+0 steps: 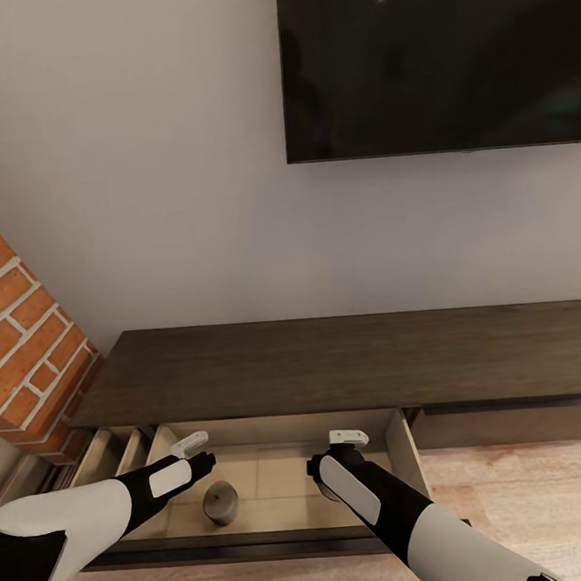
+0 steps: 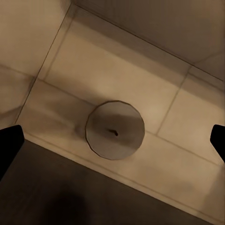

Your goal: Place each of the two pumpkins and all three candles from the living room inside a cabinet in the living room (use any cabinet), then make sure every cabinet is closed, and position the cauldron so it is next to a table in the living room.

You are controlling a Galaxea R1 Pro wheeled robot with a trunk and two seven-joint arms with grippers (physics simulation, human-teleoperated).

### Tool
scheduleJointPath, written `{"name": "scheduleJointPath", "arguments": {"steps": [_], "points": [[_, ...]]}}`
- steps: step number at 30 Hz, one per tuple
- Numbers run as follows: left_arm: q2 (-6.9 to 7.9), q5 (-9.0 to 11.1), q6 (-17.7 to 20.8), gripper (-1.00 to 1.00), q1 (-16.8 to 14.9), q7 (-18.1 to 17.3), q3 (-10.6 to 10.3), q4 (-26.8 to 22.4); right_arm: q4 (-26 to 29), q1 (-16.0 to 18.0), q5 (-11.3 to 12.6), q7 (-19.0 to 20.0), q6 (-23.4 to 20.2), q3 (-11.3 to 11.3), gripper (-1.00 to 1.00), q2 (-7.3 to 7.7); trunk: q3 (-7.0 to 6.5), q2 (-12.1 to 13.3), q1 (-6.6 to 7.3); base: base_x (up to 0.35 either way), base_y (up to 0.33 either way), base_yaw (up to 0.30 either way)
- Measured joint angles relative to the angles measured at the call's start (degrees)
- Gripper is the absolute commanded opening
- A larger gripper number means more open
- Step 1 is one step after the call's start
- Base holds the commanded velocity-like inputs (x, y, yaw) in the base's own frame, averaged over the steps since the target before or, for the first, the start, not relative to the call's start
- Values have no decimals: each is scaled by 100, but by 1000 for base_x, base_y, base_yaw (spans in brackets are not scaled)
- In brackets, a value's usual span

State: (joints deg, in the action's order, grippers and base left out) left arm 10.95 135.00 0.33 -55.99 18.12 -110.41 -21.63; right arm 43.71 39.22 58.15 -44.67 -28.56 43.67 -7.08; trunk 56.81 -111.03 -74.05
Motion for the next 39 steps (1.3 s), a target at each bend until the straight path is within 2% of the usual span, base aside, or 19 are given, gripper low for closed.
{"name": "scheduleJointPath", "arguments": {"steps": [4, 5, 24, 26, 28, 29, 30, 32, 35, 37, 38, 39], "points": [[9, 0, -1, 100, 0, 0, 0, 0, -6, 0, 1, 18, 0, -2, -100, 2, 0, 0, 0, 0, 0, 0], [16, 0, -1, 100, 0, 0, 0, 0, -8, 0, 1, 22, -2, -2, 100, 2, 0, 0, 0, 0, 0, 0], [47, 0, 1, 100, 0, 0, 0, -9, 45, 0, -2, 12, 18, 3, 100, 8, 0, 0, 0, 0, 0, 0], [48, 0, 0, 100, 0, 0, 0, -9, 383, -9, -35, -22, 127, 11, 100, 39, 0, 0, 0, 0, 0, 0], [46, 0, -1, 100, 0, 0, 0, -9, 838, -29, -157, -159, 211, 20, 100, 150, 0, 0, 0, 0, 0, 0], [45, 0, -1, 100, 0, 0, 0, -9, 1315, -68, -312, -457, 253, 41, 100, 258, 0, 0, 0, 0, 0, 0], [46, 0, -1, 100, 0, 0, 0, -14, 1531, -118, -362, -641, 268, 49, 100, 294, 0, 0, 0, 0, 0, 0], [50, -1, -7, 100, 0, 0, 0, -49, 1873, -257, -418, -960, 286, 59, 100, 325, 0, 0, 0, 0, 0, 0], [90, -11, -105, 100, 1, -1, 6, -169, 2202, -359, -447, -1159, 299, 73, 100, 347, 0, 0, 0, 0, 0, 0], [167, -32, -301, 100, 2, 1, 16, -372, 2329, -403, -456, -1208, 302, 86, 100, 360, 0, 0, 0, 0, 0, 0], [491, -86, -897, 100, 5, 9, 30, -1139, 2421, -444, -462, -1236, 301, 93, 100, 374, 0, 0, 0, 0, 0, 0], [604, -119, -1069, 100, 4, 10, 31, -1405, 2433, -449, -463, -1240, 300, 94, 100, 376, 0, 0, 0, 0, 0, 0]]}}
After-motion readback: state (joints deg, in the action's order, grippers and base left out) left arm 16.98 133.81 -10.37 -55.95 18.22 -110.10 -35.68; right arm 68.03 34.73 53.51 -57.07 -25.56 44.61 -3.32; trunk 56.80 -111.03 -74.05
